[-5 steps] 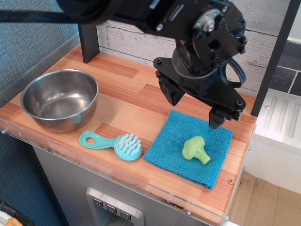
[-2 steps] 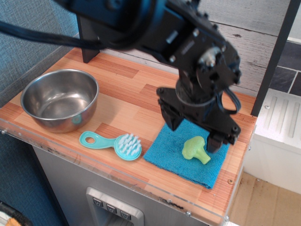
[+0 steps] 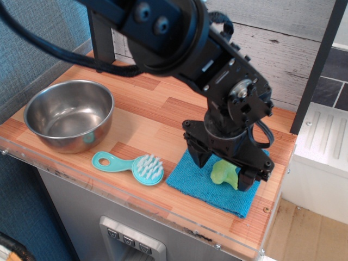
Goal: Put broccoli behind bowl
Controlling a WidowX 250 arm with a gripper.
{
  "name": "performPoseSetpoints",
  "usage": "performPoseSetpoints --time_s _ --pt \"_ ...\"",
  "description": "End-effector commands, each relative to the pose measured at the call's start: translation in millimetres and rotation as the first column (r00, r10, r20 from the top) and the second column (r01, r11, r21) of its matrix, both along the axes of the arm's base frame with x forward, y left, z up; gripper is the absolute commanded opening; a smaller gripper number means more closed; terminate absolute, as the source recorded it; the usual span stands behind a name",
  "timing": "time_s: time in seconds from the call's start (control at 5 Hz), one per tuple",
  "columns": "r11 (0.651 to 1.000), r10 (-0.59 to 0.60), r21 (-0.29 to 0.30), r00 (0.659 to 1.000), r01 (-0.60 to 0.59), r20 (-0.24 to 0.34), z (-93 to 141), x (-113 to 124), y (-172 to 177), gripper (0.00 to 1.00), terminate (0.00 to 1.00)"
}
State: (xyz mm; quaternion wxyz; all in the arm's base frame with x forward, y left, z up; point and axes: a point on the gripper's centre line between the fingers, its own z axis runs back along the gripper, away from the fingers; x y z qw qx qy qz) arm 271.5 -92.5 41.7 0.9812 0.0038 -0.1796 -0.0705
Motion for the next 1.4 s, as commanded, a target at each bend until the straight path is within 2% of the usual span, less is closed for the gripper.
performPoseSetpoints --time_s 0.0,0.2,0.8,1.0,1.2 --pt "1.000 0.024 -0.013 1.000 -0.024 0.004 -9 9 9 1.00 0.00" --pt "0.999 0.046 0.001 0.999 -0.046 0.012 -11 8 13 0.00 0.00" --pt "0.999 0.045 -0.003 0.999 -0.045 0.007 -14 3 2 0.00 0.00" --pt "0.999 0.041 -0.004 0.999 -0.041 0.034 0 3 2 0.00 0.00" --pt "0.999 0.053 -0.010 0.995 -0.053 0.085 23 3 6 0.00 0.00"
